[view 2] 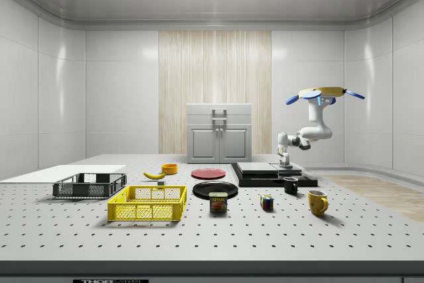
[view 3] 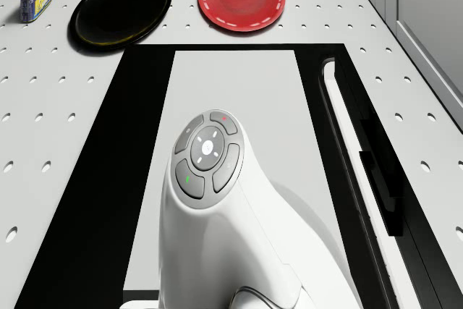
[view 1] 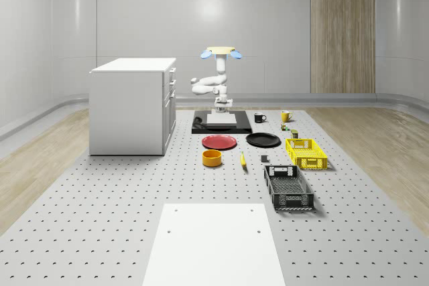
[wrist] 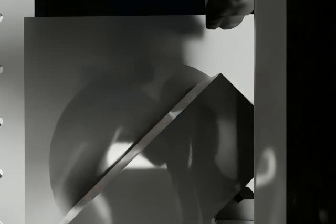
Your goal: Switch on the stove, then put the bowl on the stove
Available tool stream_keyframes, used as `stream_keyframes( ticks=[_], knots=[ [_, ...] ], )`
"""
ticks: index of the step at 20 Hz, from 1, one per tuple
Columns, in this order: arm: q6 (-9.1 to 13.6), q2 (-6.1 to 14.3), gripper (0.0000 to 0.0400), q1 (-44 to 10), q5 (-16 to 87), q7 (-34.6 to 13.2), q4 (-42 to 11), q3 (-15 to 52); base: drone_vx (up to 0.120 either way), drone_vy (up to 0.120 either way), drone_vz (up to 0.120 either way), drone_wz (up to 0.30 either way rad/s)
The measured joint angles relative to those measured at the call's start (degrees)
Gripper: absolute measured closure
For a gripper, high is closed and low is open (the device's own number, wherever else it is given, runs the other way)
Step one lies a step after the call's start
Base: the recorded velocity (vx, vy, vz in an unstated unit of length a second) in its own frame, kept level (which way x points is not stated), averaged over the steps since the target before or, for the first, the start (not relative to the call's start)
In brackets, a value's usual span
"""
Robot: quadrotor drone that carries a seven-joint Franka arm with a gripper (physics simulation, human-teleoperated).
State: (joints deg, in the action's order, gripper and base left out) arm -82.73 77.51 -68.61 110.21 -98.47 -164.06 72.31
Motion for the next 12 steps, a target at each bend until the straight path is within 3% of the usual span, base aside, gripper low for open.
stream_keyframes(
  ticks=[12],
  knots=[
    [-0.52, 0.47, 0.0, -4.28, -0.38, -4.39, 0.4, 0.3, 0.0, 0.0, 0.0, 0.0]
  ],
)
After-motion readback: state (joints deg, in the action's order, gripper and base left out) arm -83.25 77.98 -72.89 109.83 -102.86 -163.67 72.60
